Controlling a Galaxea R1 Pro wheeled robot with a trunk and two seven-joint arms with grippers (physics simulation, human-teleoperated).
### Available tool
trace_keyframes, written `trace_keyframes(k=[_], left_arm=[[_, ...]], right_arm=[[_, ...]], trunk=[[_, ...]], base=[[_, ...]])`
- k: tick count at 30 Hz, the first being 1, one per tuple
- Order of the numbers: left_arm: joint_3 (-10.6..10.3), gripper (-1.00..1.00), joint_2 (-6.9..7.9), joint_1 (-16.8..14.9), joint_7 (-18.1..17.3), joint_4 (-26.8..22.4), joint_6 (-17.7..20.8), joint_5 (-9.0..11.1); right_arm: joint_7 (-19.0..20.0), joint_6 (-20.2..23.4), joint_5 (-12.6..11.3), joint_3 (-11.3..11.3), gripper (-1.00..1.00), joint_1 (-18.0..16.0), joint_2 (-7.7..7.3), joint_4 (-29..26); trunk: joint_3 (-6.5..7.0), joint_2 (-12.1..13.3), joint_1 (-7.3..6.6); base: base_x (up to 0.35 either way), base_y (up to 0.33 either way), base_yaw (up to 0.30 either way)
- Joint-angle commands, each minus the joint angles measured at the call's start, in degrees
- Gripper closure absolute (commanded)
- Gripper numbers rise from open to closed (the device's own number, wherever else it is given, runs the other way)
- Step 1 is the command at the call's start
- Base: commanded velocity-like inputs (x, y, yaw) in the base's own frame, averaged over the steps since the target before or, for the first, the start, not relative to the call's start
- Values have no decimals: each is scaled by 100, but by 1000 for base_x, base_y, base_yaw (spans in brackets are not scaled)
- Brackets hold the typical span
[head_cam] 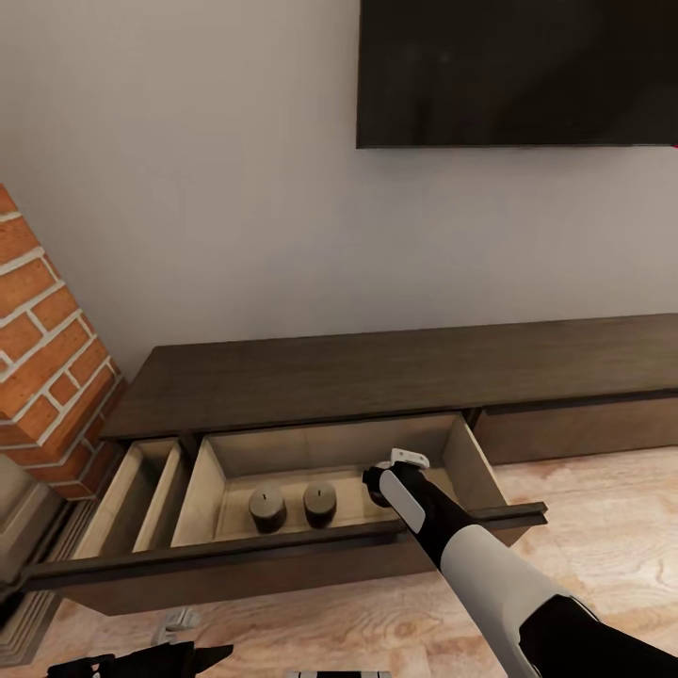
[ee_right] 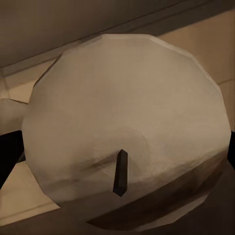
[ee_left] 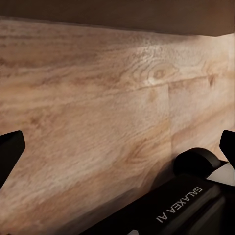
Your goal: Place each of the two pumpkins and all three candles from the living room inside a cabinet in the living room (use any cabinet), then make sure every cabinet is closed, and position the cauldron so it is next to a table in the living room.
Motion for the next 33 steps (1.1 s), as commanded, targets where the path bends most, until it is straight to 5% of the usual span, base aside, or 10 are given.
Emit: trace_keyframes(k=[1,29,33], left_arm=[[-14,-100,7,-2,4,0,51,56],[-4,-100,16,-2,3,2,50,55],[-4,-100,17,-2,4,0,50,53]], right_arm=[[-48,10,-45,33,-100,-5,-4,-8],[-49,454,-59,12,-100,-7,-14,-94],[3,256,-14,24,-100,-6,-45,-139]], trunk=[[-5,-2,-1],[-5,-2,-1],[-5,-2,-1]], base=[[0,0,0],[-14,0,0],[0,0,0]])
